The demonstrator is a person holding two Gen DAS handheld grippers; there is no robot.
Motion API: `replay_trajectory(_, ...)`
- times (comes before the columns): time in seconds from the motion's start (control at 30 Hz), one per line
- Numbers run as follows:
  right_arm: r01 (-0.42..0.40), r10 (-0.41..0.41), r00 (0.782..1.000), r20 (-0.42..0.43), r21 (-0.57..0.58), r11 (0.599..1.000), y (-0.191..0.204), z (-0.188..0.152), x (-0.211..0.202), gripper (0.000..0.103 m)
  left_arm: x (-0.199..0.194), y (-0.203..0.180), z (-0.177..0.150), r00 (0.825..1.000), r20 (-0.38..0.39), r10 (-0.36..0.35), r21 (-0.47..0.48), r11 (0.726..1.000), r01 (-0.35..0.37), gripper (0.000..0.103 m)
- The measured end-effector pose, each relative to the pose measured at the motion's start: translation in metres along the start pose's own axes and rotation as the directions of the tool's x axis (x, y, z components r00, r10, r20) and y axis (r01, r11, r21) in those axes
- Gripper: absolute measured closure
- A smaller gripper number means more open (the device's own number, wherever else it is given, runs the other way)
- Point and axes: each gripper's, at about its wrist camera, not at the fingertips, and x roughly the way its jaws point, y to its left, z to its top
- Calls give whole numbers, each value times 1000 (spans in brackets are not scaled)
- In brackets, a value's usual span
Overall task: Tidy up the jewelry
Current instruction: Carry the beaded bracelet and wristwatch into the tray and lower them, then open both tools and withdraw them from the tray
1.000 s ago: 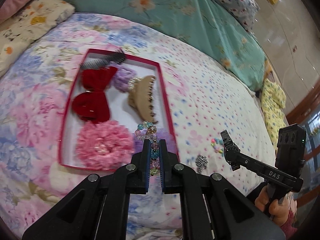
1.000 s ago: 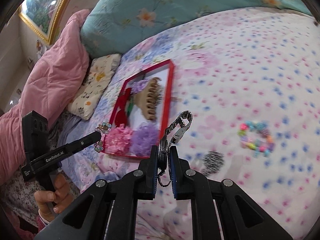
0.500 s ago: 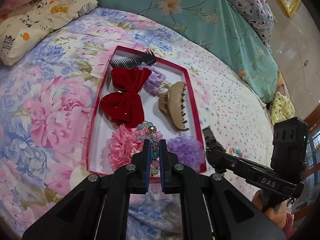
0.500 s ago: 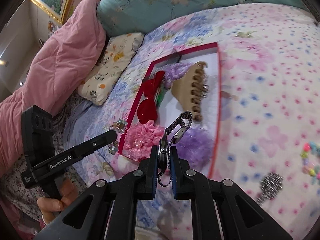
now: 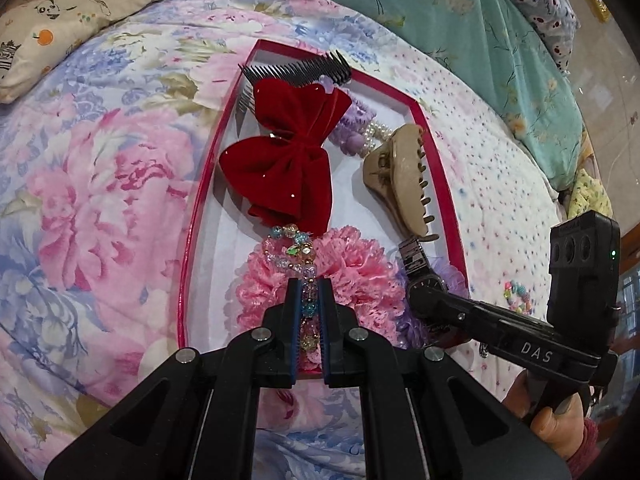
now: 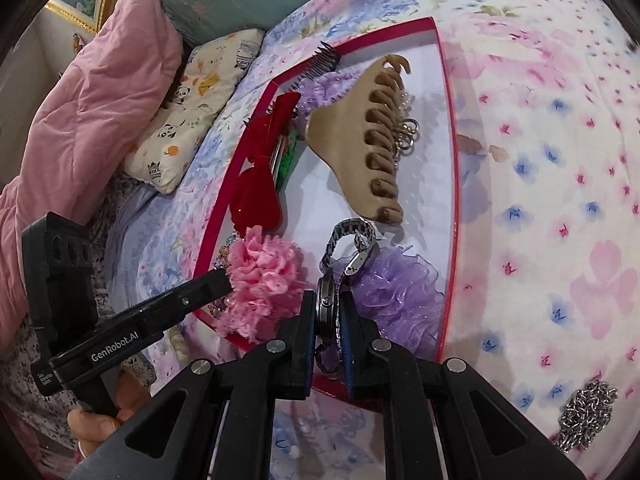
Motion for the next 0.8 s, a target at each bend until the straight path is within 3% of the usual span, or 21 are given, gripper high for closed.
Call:
replay_trajectory(0.4, 8, -8, 1000, 9, 18, 1000, -4, 0, -11, 85, 3, -6, -1, 999, -7, 38, 18, 999, -38, 95)
replay_trajectory(0.53, 21, -21, 1000, 22, 3, 1000, -1, -1, -17, 77, 3, -8, -2, 999, -10, 42, 23, 999, -41, 87)
replay_trajectory(0.7, 32, -32, 999, 23, -1, 999, 1, -3, -18, 76, 1, -12, -4, 999, -10, 53, 33, 998, -53, 76)
replay_trajectory(0.8, 24, -24, 999, 28, 6, 1000, 1, -4, -20, 70, -2, -11, -5, 999, -5, 54, 29, 998, -54, 65)
